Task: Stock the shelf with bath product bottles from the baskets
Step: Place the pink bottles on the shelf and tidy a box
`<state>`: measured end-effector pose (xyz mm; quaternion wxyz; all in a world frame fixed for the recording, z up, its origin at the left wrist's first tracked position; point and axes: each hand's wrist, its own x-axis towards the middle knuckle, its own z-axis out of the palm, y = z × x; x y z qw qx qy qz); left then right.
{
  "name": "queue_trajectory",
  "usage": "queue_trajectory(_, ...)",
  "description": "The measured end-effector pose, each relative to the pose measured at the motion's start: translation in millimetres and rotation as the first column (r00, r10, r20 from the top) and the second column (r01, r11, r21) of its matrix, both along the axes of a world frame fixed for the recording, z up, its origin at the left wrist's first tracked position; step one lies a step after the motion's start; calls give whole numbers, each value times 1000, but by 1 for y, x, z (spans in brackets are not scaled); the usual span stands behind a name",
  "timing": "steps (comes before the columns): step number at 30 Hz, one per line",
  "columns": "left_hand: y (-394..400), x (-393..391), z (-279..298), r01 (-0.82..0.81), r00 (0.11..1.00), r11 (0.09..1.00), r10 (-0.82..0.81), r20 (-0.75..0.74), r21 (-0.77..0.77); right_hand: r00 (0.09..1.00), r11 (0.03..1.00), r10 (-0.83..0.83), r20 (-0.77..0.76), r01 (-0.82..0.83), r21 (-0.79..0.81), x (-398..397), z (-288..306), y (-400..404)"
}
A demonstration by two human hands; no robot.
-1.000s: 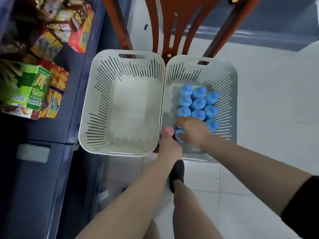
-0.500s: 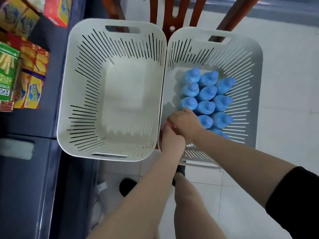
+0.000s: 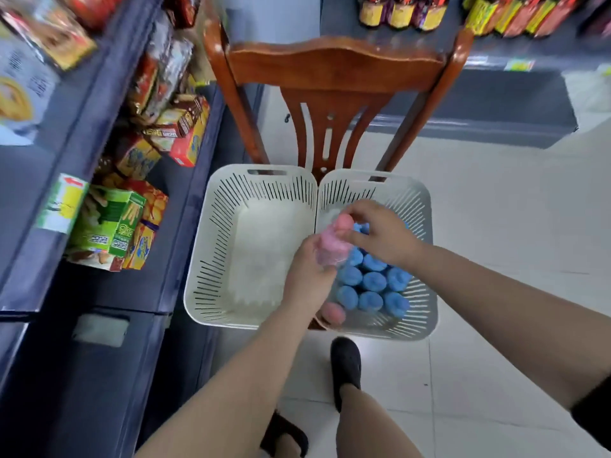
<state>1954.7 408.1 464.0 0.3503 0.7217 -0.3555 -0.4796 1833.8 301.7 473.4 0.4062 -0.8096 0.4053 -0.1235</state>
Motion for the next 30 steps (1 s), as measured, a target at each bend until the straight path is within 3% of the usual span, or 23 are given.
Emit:
queue_trajectory(6,5,38,84,-13,999,984,19,35,-179,976,997,-75,203,79,-14,30,100,7)
queue_trajectory(11,28,72,151,-27,995,939,60,86,-343,939,997,-15,343,38,-61,65,179,26)
queue_trajectory(18,91,121,240,-28,978,862,129,166,-507,866,985,168,472,-128,-115,127,283,68)
queue_trajectory(30,236,204,358,-260,830,642,531,173,-722,600,875,460,654,-434,-216,259,411,189)
